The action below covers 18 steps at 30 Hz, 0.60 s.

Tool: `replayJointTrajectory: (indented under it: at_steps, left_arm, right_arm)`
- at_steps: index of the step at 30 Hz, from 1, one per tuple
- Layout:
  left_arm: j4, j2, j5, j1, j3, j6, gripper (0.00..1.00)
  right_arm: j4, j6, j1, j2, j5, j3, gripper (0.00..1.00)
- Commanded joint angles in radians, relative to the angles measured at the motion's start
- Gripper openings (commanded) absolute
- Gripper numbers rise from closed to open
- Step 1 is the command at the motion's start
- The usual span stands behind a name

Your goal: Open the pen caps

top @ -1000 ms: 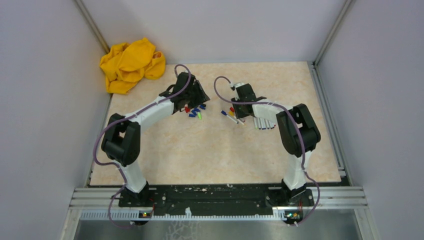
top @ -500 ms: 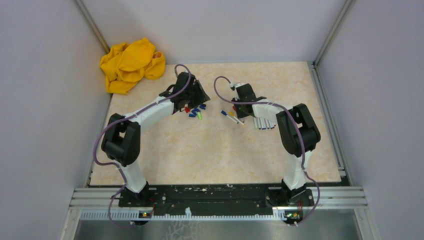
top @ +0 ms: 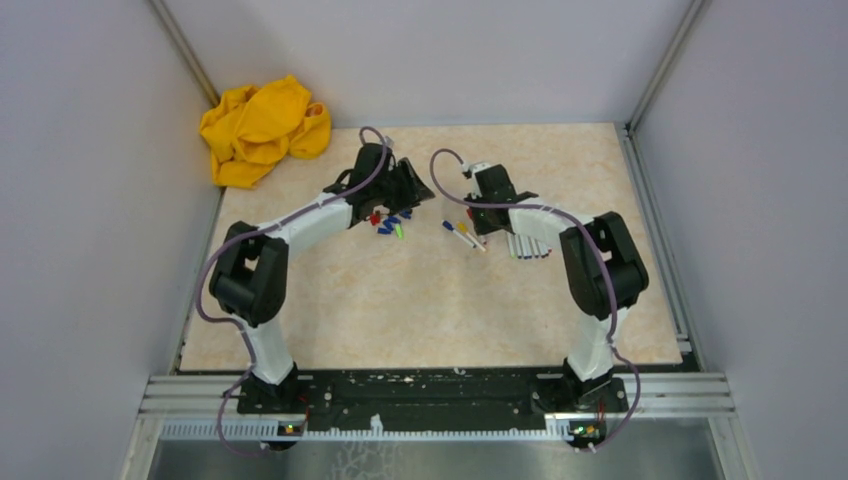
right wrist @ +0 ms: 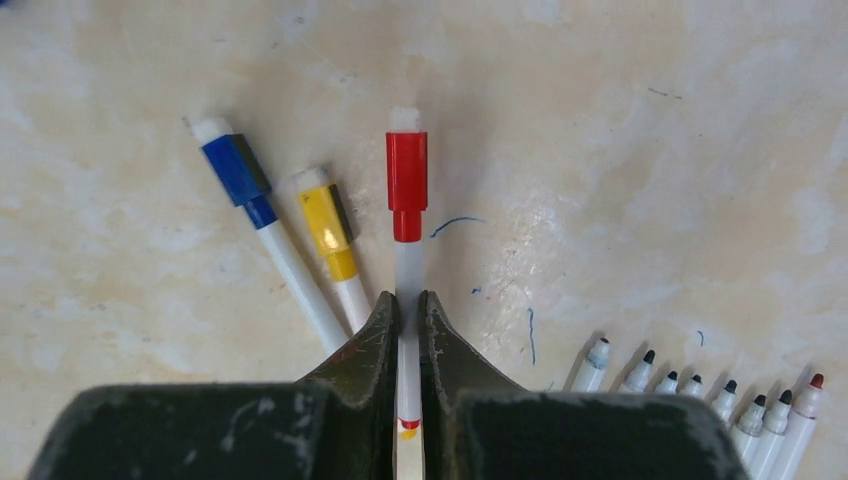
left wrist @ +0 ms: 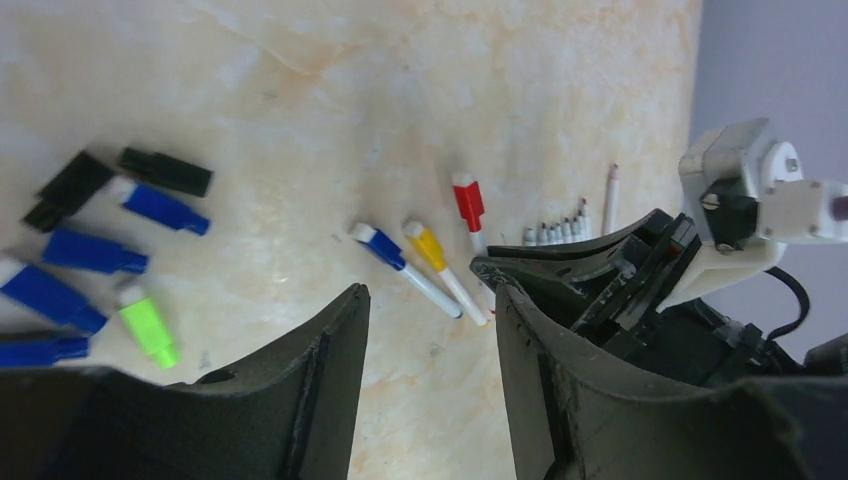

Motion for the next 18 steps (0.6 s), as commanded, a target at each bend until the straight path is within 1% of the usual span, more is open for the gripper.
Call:
replayJointTrajectory:
  at_steps: [1,3,8,18]
  left_arm:
    - [0.183,0.086,0.233,-0.003,0.003,-0.036,0.56]
    - [0.221,0.116,0.283,-0.003,0.006,-0.061,0.56]
    - [0.274,0.175,0.349,-0.004,0.018,-0.113,0.56]
    - [0.342,0.211,0.39,-0.004,0.018,-0.187,0.55]
  right_arm:
    - [0.027,0.022,0.003,-0.135,-0.084,-0.009,0.0]
    - [0.03,0.032,0.012,-0.153,-0.101,-0.014,0.0]
    - [0.043,0.053,0.036,-0.172,-0.158,-0.017,0.0]
    - [0.083,0.09,0.044,-0.172,-0.233,-0.009,0.0]
